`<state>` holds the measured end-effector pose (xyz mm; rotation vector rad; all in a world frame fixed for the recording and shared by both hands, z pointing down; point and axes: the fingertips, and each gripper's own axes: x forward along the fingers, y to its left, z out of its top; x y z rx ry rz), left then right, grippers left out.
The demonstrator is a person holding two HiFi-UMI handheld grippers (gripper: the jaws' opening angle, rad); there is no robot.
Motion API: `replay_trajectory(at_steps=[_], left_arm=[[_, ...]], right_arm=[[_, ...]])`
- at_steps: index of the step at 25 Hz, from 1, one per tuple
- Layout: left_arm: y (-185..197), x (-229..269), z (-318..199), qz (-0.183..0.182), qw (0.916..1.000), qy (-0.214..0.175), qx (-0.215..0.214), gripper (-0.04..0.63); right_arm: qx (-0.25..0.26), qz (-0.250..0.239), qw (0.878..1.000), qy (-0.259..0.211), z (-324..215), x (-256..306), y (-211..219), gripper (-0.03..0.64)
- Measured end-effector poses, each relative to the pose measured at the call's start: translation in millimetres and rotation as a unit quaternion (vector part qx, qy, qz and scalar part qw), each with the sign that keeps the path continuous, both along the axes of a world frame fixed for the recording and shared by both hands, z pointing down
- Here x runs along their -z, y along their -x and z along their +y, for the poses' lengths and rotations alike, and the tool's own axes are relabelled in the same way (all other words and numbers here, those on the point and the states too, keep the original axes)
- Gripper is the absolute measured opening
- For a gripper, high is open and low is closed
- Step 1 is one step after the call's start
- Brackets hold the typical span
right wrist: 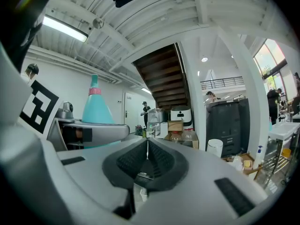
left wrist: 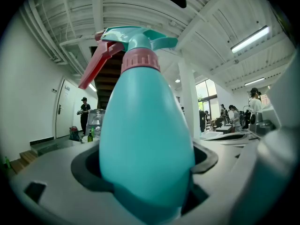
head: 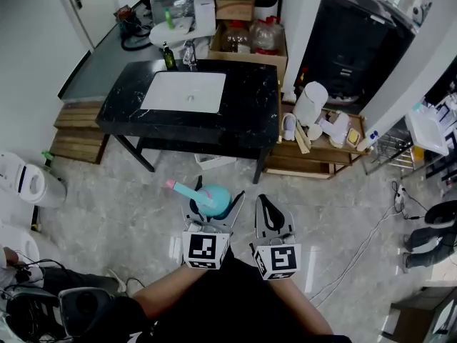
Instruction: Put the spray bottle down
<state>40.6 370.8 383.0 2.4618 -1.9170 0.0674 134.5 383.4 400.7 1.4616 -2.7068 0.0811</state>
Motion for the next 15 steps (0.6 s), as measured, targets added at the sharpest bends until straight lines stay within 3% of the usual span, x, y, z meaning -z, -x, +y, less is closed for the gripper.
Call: replay_trajectory(at_steps=[6,10,15], left_arm=[[-2.2,-3.7,-62.8,0.004,0.9996,-0.006,-0.026,0.448],[7.9,-11.8,-110.2,0.001,0.9993,0.001,-0.038,0.448],[35.1,-14.1,-175.0,0.004,0.9996,0.004,-0.027,0.448]], right_arm=[[-0.007,-0.002,1.000,-0.013,-63.6,9.4,12.1,0.015],[0.010,-0.003,1.000,0.005,-112.1,0.3,36.2,0.015],[0.011,-0.002,1.000,0.018,-177.8,-1.4,58.2,0.015]])
